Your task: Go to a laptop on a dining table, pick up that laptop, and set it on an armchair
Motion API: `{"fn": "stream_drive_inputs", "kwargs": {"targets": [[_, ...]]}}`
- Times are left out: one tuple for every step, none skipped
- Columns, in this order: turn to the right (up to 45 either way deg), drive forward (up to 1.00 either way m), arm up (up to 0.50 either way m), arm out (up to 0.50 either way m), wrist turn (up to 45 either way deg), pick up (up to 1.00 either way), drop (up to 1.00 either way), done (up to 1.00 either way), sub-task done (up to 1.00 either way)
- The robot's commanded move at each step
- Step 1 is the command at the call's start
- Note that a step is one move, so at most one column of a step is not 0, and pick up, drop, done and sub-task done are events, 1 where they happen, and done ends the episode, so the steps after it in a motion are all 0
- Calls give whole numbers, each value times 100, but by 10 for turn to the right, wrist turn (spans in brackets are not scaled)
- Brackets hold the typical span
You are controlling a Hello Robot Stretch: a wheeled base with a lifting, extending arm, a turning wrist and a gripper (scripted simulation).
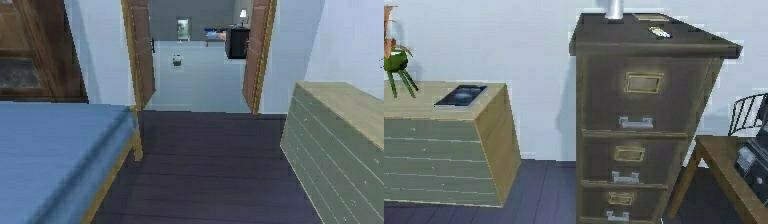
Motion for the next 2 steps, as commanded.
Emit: {"fn": "stream_drive_inputs", "kwargs": {"targets": [[0, 100, 0, 0, 0, 0, 0, 0, 0], [0, 95, 0, 0, 0, 0, 0, 0, 0]]}}
